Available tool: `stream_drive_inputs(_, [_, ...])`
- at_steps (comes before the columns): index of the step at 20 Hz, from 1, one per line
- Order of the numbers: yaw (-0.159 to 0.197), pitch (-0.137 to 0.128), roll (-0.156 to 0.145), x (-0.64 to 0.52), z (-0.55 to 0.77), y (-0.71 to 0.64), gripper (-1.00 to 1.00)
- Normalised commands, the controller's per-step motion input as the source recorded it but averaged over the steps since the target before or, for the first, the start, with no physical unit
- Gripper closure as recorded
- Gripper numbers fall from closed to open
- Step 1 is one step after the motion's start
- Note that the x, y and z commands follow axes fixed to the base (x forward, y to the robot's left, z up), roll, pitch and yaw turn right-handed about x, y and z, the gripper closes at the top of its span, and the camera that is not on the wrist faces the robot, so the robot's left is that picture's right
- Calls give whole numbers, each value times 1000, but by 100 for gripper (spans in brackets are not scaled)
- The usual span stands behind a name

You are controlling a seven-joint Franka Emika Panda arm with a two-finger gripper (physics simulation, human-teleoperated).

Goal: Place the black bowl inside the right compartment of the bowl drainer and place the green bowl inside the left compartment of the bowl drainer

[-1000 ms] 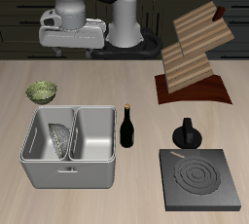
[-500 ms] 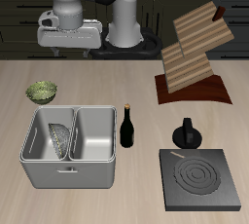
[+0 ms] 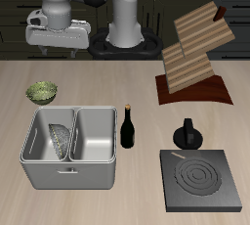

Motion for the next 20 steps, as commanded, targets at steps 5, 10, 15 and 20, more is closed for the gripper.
stream_drive_inputs(5, [12,-37,4,-144,26,-313,-100])
stream_drive_inputs(10, [25,-15,10,10,-49,-160,-100])
stream_drive_inputs(15, [46,-2,33,33,-176,-94,-100])
stream_drive_inputs(20, [14,6,-1,63,-193,-31,-100])
